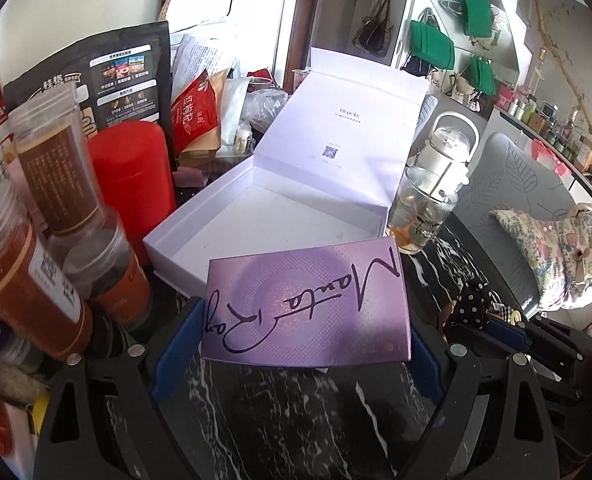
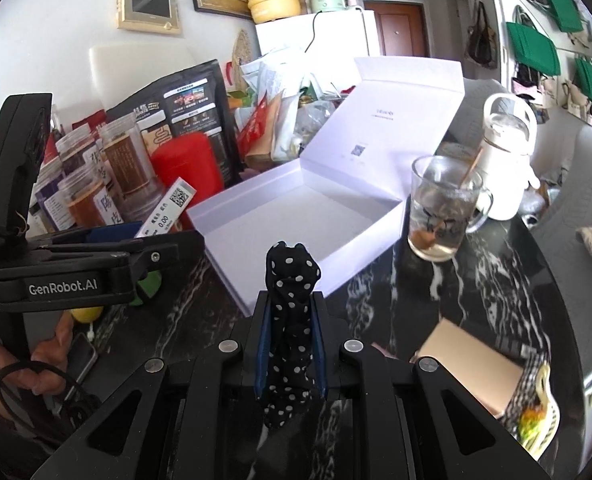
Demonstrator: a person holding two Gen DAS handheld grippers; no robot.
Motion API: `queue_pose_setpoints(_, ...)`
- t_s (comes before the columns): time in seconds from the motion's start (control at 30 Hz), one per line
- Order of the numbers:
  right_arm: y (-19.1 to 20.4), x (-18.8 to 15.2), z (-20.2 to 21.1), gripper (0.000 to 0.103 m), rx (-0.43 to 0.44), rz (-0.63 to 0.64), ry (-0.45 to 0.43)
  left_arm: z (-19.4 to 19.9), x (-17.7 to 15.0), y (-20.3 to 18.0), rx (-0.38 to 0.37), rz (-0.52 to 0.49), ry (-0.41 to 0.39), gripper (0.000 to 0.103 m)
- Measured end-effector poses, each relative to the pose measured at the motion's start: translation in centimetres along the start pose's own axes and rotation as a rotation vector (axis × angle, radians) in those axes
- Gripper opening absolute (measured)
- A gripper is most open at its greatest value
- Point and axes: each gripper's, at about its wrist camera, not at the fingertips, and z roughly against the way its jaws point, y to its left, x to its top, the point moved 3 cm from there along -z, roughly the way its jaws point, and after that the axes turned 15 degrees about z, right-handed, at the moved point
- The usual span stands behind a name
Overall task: Organize rigid objects
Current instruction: 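Carry the palette with the left tool while the right tool carries the scrunchie into the white box, then open the left tool to drop the palette while the right tool releases the scrunchie in the box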
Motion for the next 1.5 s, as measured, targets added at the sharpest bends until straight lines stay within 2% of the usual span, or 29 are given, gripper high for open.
queue_pose_setpoints(0.33, -1.6, 3.9, -2.4, 0.018, -0.002, 0.041, -0.046, -2.3, 4.0, 0.0, 0.020, 0.010, -0.032, 0.091)
queue_pose_setpoints(0.67, -3.1, 7.0, -5.4, 0.018, -0.024, 0.057, -0.056, -5.2, 8.0, 0.4, 0.100, -0.004, -0.077, 0.091)
queue_pose_setpoints(0.9, -4.1, 8.0, -8.3, 0.018, -0.048, 0.056, -0.042, -8.1, 9.5, 0.7, 0.145, -0.009, -0.075, 0.092)
queue_pose_setpoints(1.13, -4.9, 7.5, -11.5, 0.018, -0.037, 0.041, -0.032, -11.6, 9.2, 1.8, 0.211, -0.038, -0.019, 0.092)
queue_pose_setpoints(1.27, -5.5, 6.6, -13.2, 0.018, 0.055, -0.026, -0.002, -13.3, 8.6, 2.8, 0.220, -0.028, 0.045, 0.092)
queue_pose_setpoints(1.5, -5.0, 5.9, -14.0, 0.021, 0.077, -0.022, 0.022, -15.0, 7.8, 3.1, 0.253, -0.049, 0.113, 0.092)
